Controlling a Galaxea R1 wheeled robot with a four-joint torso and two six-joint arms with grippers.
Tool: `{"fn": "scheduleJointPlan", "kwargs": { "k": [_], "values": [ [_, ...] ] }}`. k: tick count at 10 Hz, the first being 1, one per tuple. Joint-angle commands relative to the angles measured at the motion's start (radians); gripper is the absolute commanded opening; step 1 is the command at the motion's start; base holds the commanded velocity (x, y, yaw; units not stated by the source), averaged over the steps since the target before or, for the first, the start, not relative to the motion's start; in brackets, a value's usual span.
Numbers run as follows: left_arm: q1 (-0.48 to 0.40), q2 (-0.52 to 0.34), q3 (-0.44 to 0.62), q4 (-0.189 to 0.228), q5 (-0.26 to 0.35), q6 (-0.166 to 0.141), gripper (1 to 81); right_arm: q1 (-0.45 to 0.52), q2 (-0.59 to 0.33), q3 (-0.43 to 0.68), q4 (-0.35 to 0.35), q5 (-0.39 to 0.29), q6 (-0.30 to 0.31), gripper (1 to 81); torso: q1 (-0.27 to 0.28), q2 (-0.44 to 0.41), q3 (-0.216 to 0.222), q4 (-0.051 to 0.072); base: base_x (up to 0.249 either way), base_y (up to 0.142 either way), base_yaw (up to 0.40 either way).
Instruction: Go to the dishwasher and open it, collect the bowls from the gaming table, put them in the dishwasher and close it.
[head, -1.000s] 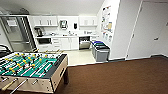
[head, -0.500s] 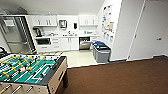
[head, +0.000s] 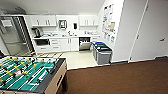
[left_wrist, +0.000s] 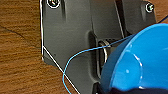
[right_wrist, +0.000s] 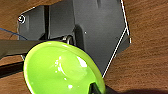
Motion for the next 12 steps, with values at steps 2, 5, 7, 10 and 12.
{"fn": "scheduleJointPlan", "kwargs": {
  "k": [2,5,7,10,12],
  "values": [
    [-0.044,0.018,0.023,0.005,0.09,-0.001,1.0,0.037,-0.012,0.002,-0.009,-0.058,-0.002,1.0,0.0,0.0,0.0,0.0,0.194,0.0,0.0],
    [-0.044,0.016,0.023,0.005,0.09,-0.001,1.0,0.037,-0.012,0.002,-0.009,-0.058,-0.002,1.0,0.0,0.0,0.0,0.0,0.194,0.0,0.0],
    [-0.044,0.016,0.023,0.005,0.09,-0.001,1.0,0.037,-0.011,0.002,-0.009,-0.058,-0.002,1.0,0.0,0.0,0.0,0.0,0.194,0.0,0.0],
    [-0.044,0.016,0.023,0.005,0.09,-0.001,1.0,0.037,-0.012,0.0,-0.009,-0.058,-0.002,1.0,0.0,0.0,0.0,0.0,0.191,-0.047,0.0],
    [-0.044,0.016,0.023,0.005,0.09,-0.001,1.0,0.036,-0.012,-0.001,-0.009,-0.058,-0.002,1.0,0.0,0.0,0.0,0.0,0.19,-0.077,0.0]
  ]
}}
